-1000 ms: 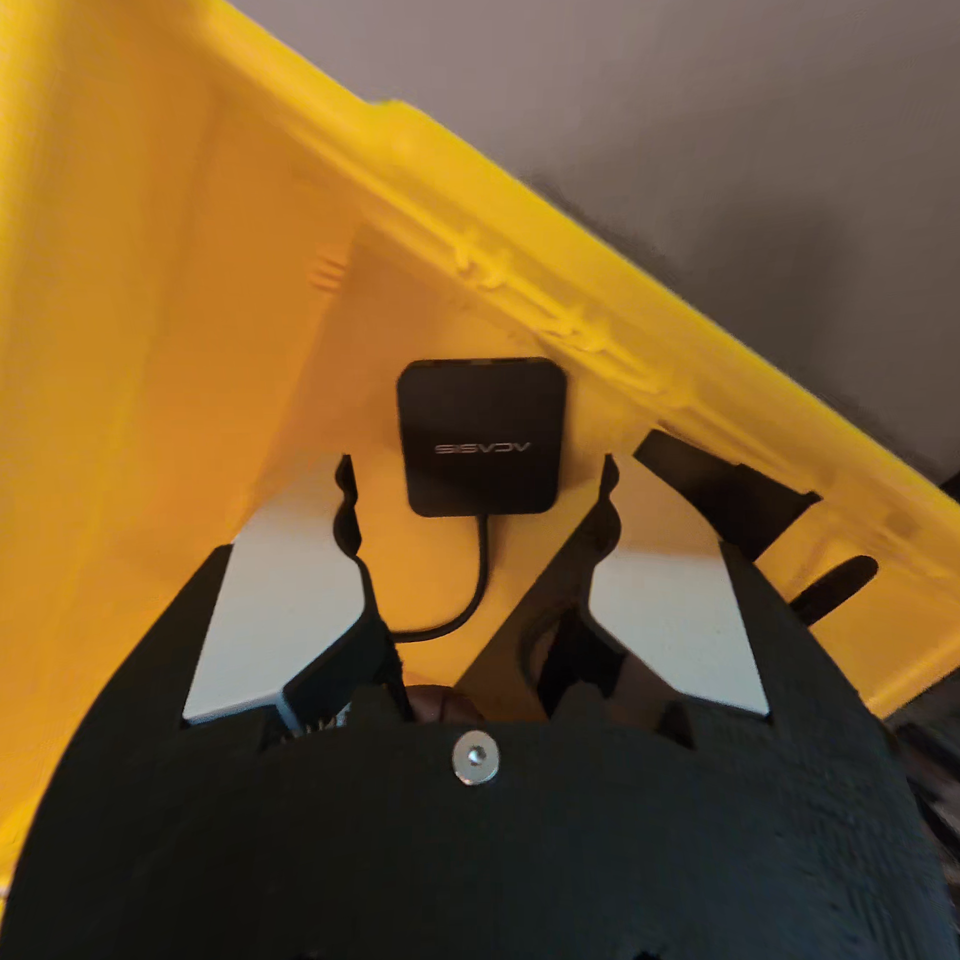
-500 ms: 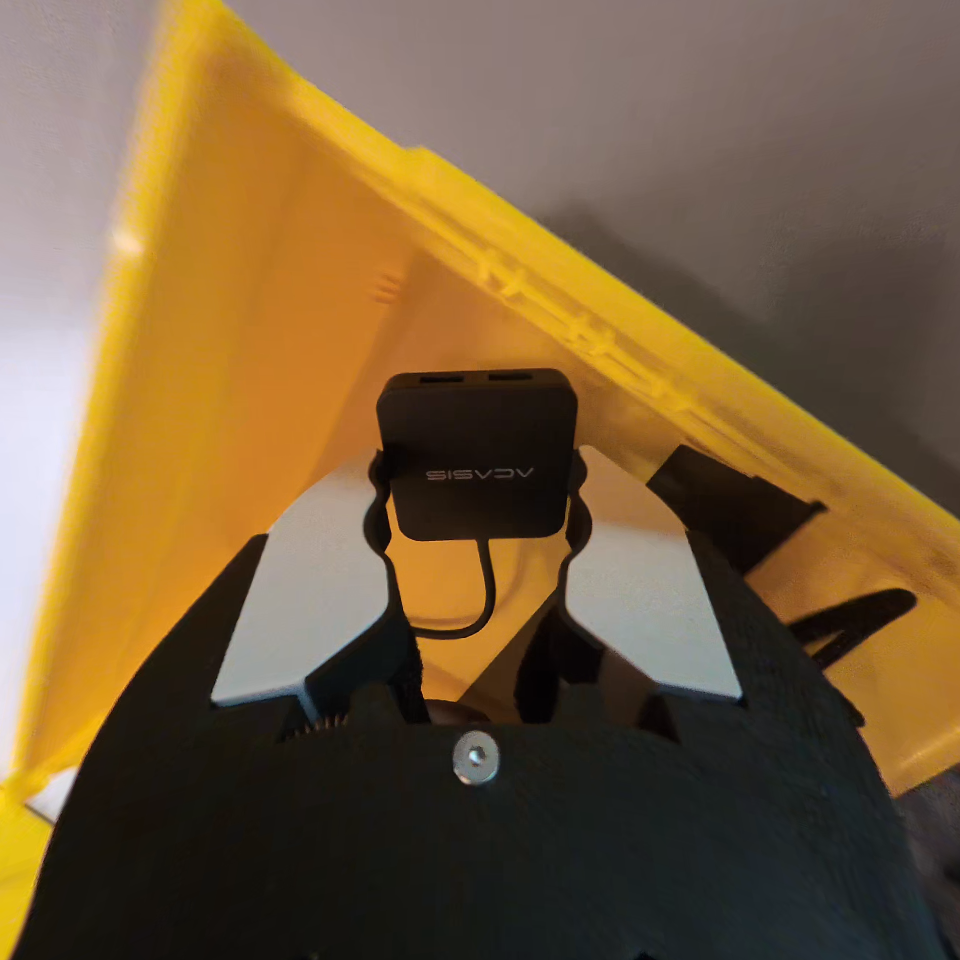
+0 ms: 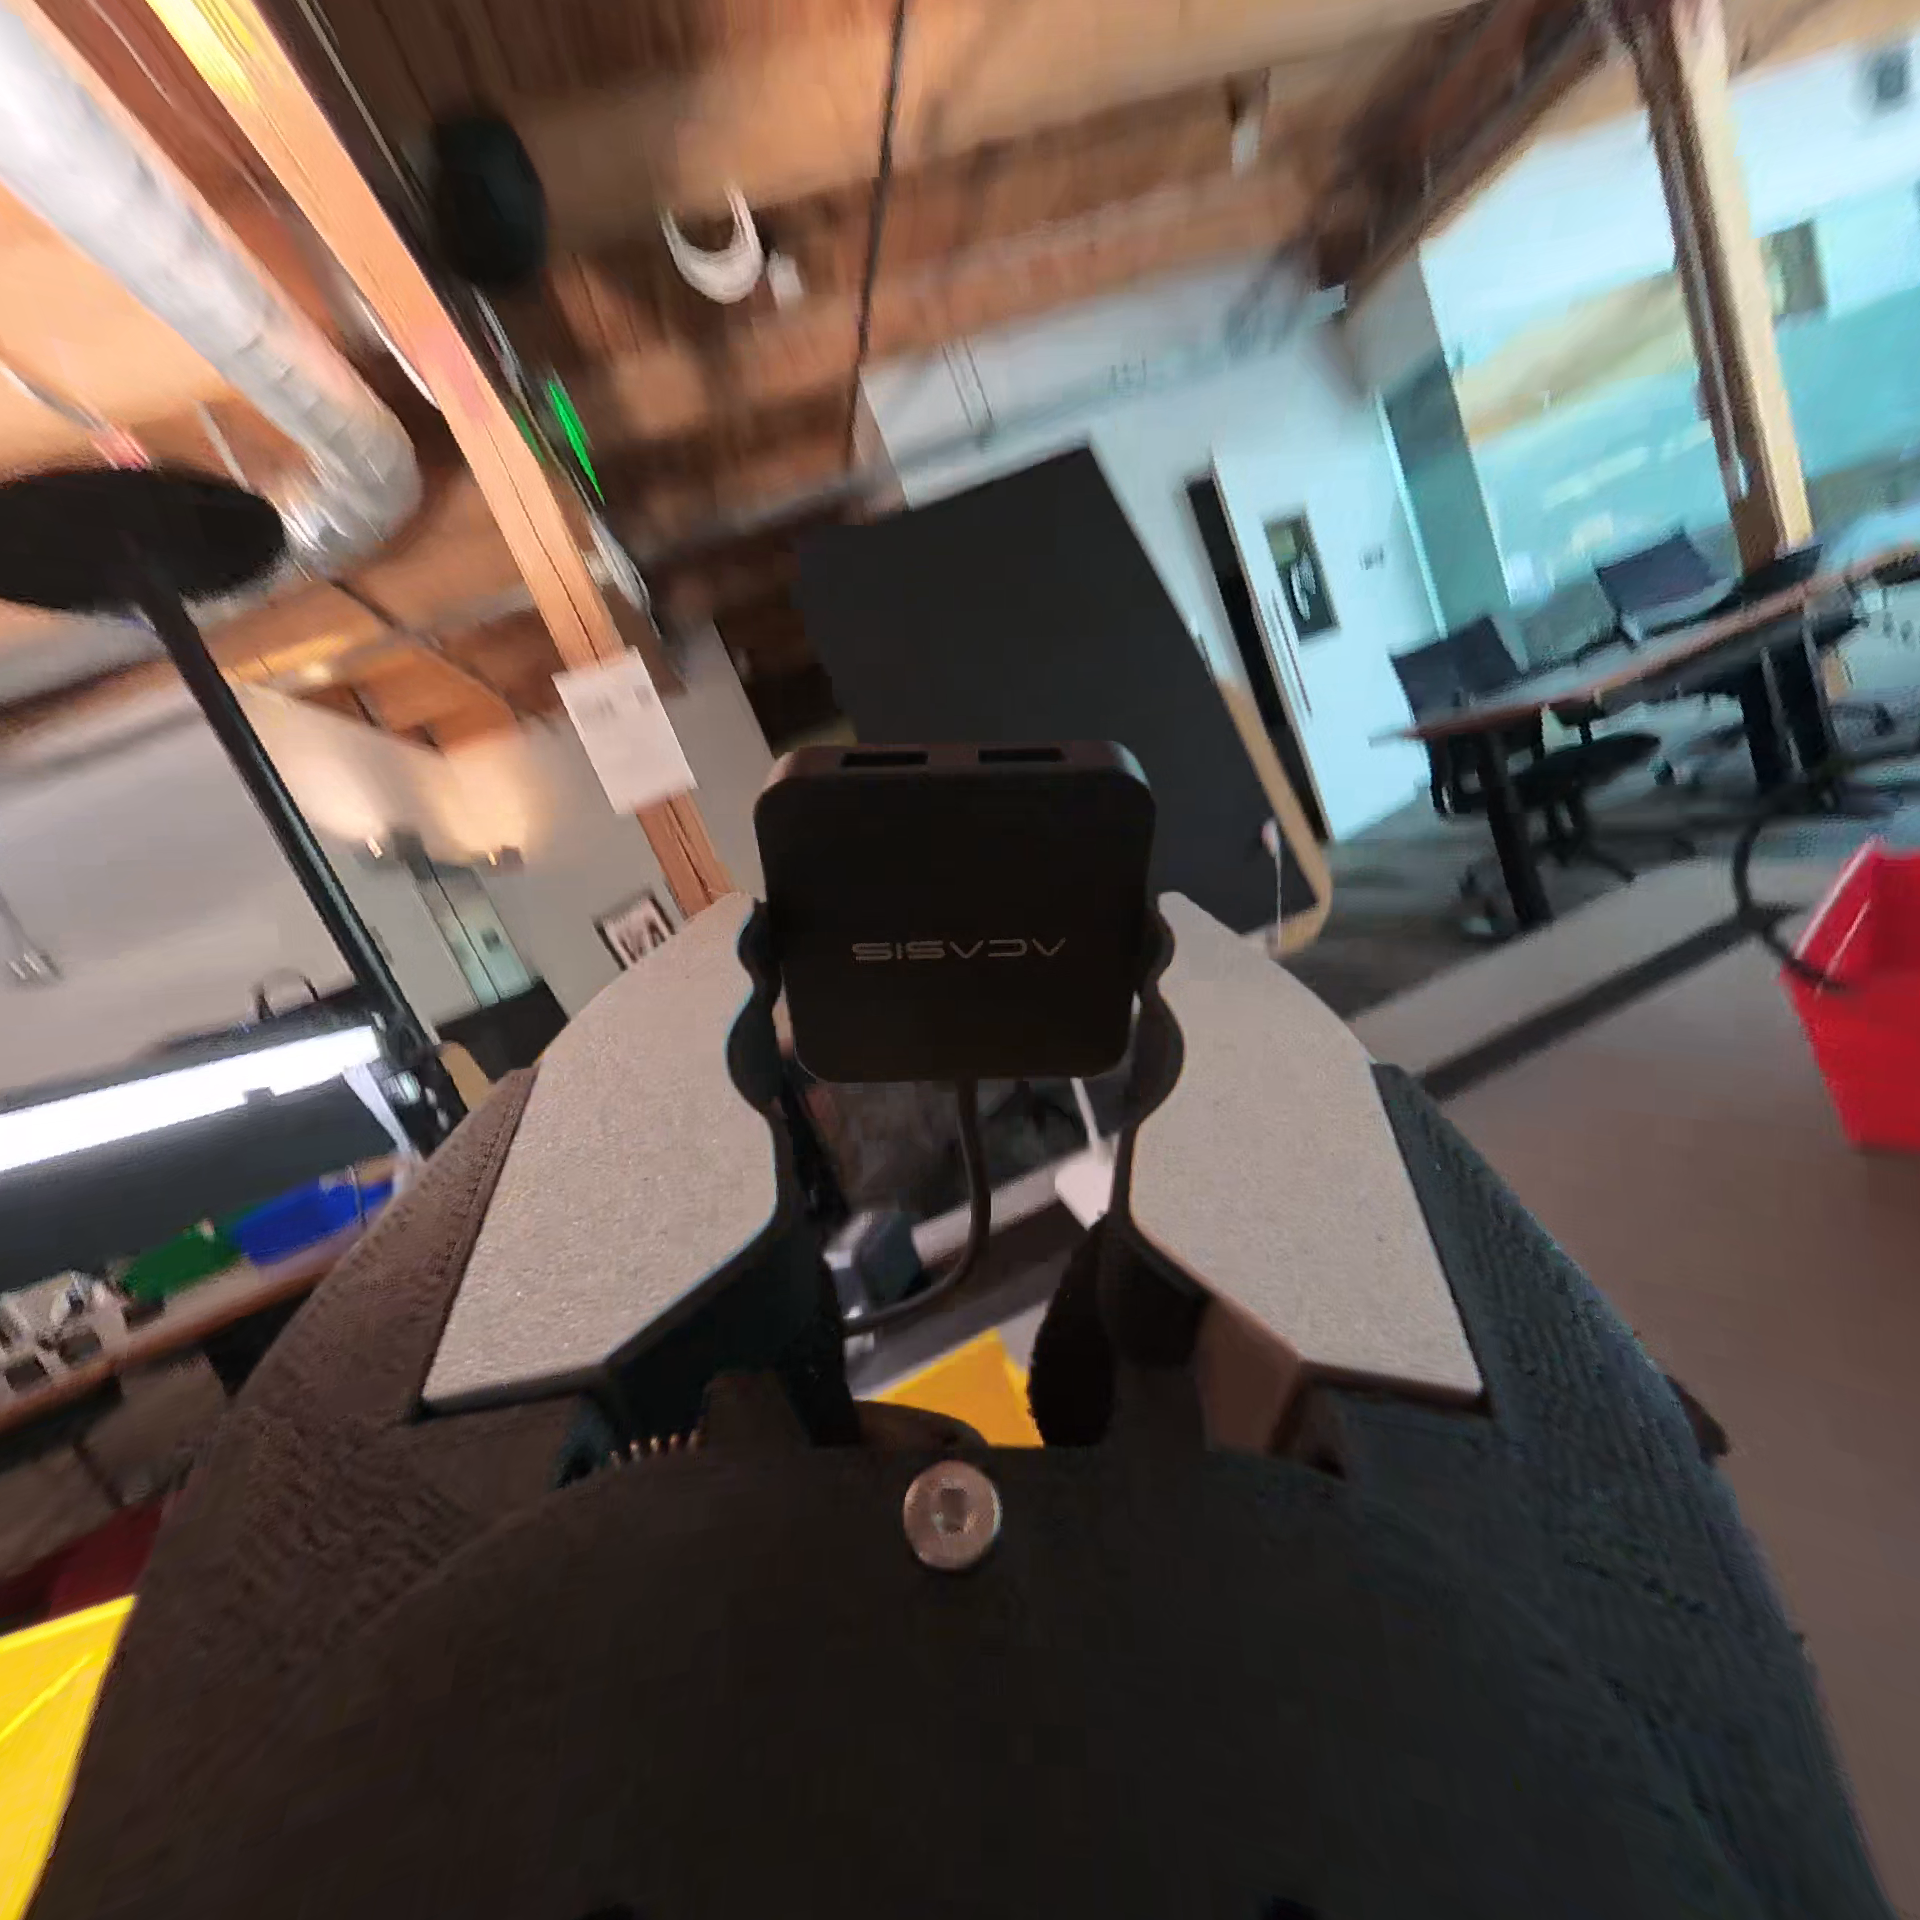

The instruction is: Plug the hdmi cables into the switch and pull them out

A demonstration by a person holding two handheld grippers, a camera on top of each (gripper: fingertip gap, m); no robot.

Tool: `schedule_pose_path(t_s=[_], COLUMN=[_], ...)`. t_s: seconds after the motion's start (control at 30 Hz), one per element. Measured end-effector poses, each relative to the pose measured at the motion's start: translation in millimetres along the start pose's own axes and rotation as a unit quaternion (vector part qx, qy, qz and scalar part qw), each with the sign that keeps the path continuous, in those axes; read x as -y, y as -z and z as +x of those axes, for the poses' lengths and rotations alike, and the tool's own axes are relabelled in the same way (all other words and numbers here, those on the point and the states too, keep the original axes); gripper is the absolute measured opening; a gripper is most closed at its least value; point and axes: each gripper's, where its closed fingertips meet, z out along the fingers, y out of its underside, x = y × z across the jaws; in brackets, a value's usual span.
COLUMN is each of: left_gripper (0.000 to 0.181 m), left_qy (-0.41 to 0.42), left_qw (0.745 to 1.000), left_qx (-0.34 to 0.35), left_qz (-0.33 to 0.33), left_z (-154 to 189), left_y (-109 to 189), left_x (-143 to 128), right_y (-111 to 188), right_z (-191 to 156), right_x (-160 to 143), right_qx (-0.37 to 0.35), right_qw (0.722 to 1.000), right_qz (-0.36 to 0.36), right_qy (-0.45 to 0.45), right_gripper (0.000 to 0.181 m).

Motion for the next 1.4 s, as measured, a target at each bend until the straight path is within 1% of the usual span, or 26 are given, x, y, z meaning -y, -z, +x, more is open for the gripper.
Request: schedule_pose_path(t_s=[0.1,0.17,0.23,0.3,0.33,0.37,0.43,0.47,0.57,0.6,0.63,0.67,0.73,0.77,0.83,0.9,0.97,1.0,1.03,1.1,1.13,1.17,1.2,1.27,1.33,1.4], left_gripper=[0.066,0.066,0.066,0.066,0.066,0.066,0.065,0.065,0.065,0.065,0.066,0.066,0.066,0.064,0.057,0.057,0.055,0.054,0.054,0.050,0.047,0.050,0.049,0.049,0.049,0.047], left_qy=[-0.033,-0.044,-0.027,-0.028,-0.069,-0.134,-0.266,-0.305,-0.347,-0.358,-0.372,-0.388,-0.405,-0.398,-0.342,-0.264,-0.198,-0.179,-0.169,-0.171,-0.180,-0.188,-0.183,-0.142,-0.074,0.000], left_qw=[0.996,0.991,0.986,0.978,0.975,0.970,0.943,0.929,0.912,0.907,0.900,0.892,0.881,0.879,0.889,0.901,0.907,0.904,0.901,0.907,0.912,0.916,0.925,0.947,0.966,0.976], left_qx=[0.018,0.010,-0.024,-0.068,-0.078,-0.065,-0.023,-0.018,-0.042,-0.054,-0.065,-0.074,-0.093,-0.119,-0.184,-0.251,-0.313,-0.344,-0.363,-0.345,-0.330,-0.321,-0.305,-0.260,-0.208,-0.155], left_qz=[0.080,0.127,0.164,0.193,0.196,0.191,0.198,0.207,0.214,0.216,0.219,0.221,0.225,0.234,0.242,0.234,0.198,0.179,0.169,0.170,0.164,0.150,0.136,0.123,0.131,0.152], left_z=[43.5,77.9,118.4,162.4,182.6,197.2,218.2,229.3,255.0,261.2,266.9,270.8,272.6,273.6,271.5,265.1,261.5,262.8,263.7,257.0,251.0,244.1,233.2,199.8,157.7,112.4], left_y=[20.4,30.1,37.4,43.3,44.2,43.9,46.2,48.0,48.8,49.0,49.9,50.7,52.2,55.4,62.7,68.2,69.2,70.2,70.9,64.4,59.8,56.4,52.4,46.1,46.8,55.1], left_x=[43.4,67.0,83.8,94.8,96.2,94.7,93.8,93.7,86.4,82.3,78.1,74.3,70.1,69.8,72.0,74.6,69.2,63.7,59.1,55.5,52.8,49.1,47.5,52.5,63.6,74.3], right_y=[-5.6,-5.6,-3.8,-2.1,-0.6,1.1,3.6,4.4,3.4,4.0,5.1,5.8,8.3,9.6,13.0,16.4,21.2,24.0,26.2,29.7,32.6,35.6,40.1,50.5,65.3,85.2], right_z=[-50.0,-87.7,-125.0,-158.4,-174.5,-188.2,-207.0,-212.2,-214.7,-216.1,-216.8,-215.8,-216.1,-215.8,-215.5,-213.7,-213.0,-213.7,-214.1,-213.7,-212.1,-207.7,-200.9,-181.3,-158.9,-141.5], right_x=[-19.6,-35.7,-46.4,-51.3,-54.4,-58.8,-71.6,-80.1,-96.8,-100.9,-107.2,-113.1,-115.8,-114.3,-114.8,-118.7,-122.5,-124.6,-126.5,-129.1,-132.6,-139.6,-150.8,-179.2,-207.7,-232.9], right_qx=[0.076,0.131,0.180,0.214,0.231,0.243,0.251,0.251,0.241,0.244,0.247,0.244,0.253,0.261,0.284,0.306,0.331,0.345,0.355,0.366,0.372,0.374,0.379,0.392,0.408,0.428], right_qw=[0.996,0.987,0.978,0.973,0.969,0.966,0.964,0.962,0.960,0.958,0.954,0.951,0.943,0.940,0.931,0.920,0.910,0.904,0.899,0.884,0.866,0.839,0.802,0.732,0.676,0.637], right_qz=[-0.048,-0.086,-0.102,-0.087,-0.081,-0.081,-0.088,-0.098,-0.113,-0.115,-0.124,-0.131,-0.118,-0.106,-0.093,-0.086,-0.079,-0.075,-0.073,-0.059,-0.052,-0.054,-0.070,-0.145,-0.249,-0.354], right_qy=[-0.029,-0.030,-0.023,-0.026,-0.029,-0.025,0.005,0.032,0.089,0.099,0.115,0.140,0.181,0.190,0.208,0.227,0.239,0.243,0.248,0.284,0.329,0.391,0.456,0.539,0.560,0.535], right_gripper=[0.083,0.083,0.078,0.068,0.066,0.063,0.059,0.058,0.050,0.042,0.024,0.014,0.015,0.014,0.014,0.014,0.013,0.014,0.014,0.013,0.014,0.014,0.013,0.013,0.014,0.014])
